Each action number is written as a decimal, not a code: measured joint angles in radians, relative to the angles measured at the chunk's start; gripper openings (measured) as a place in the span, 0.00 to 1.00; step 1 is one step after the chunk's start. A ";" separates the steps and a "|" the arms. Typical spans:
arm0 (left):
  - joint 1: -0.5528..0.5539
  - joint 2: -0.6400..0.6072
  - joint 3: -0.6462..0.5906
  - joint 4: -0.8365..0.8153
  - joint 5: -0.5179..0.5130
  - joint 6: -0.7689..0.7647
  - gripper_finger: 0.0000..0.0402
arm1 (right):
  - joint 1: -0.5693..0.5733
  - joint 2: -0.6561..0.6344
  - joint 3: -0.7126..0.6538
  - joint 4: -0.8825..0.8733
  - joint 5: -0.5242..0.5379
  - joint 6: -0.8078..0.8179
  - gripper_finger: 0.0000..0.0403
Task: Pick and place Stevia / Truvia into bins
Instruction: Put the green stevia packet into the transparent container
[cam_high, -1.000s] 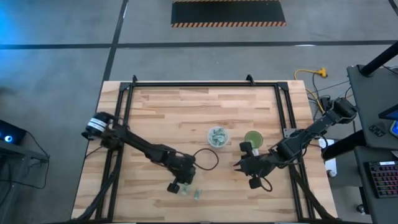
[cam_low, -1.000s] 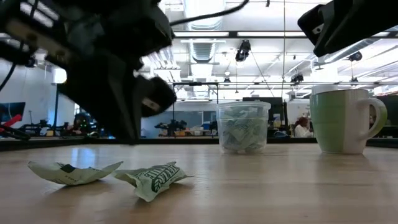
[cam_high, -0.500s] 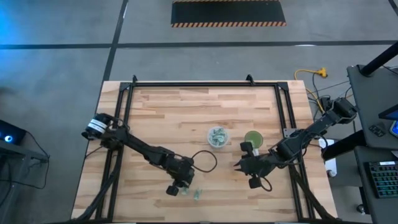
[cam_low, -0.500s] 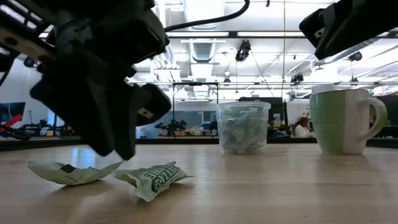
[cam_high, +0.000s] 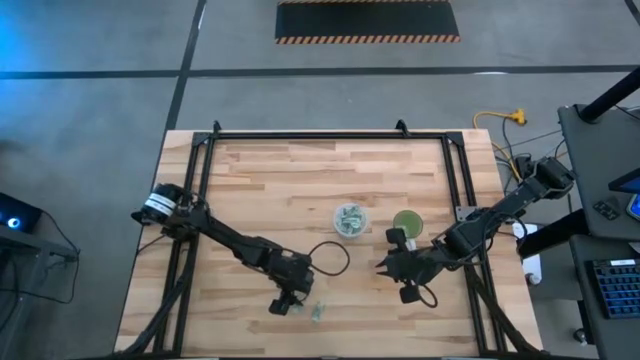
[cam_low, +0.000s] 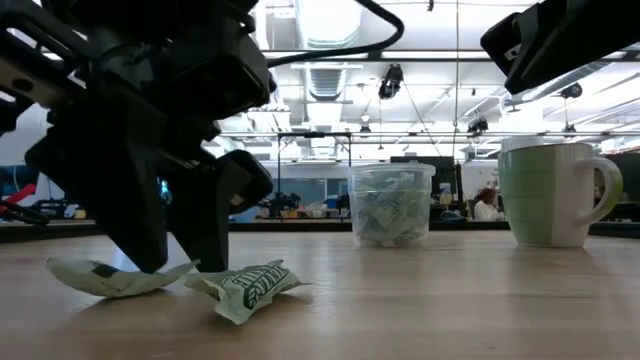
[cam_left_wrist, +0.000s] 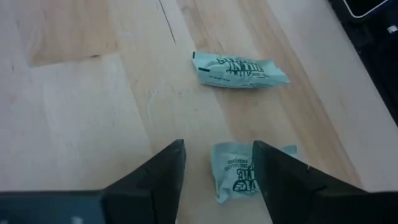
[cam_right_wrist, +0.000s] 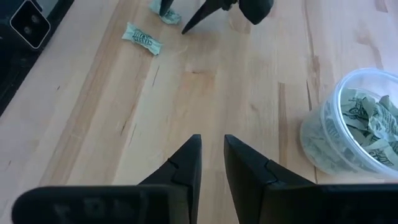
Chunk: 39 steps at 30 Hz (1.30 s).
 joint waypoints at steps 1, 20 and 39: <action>0.000 0.001 0.000 0.000 0.000 0.000 0.43 | 0.000 0.000 0.000 0.001 0.000 0.000 0.15; 0.001 0.002 -0.002 -0.019 -0.005 0.001 0.01 | 0.000 0.000 0.000 0.000 0.000 -0.001 0.15; 0.028 -0.085 0.008 -0.027 -0.585 0.186 0.00 | 0.000 0.000 0.000 -0.001 0.000 -0.001 0.15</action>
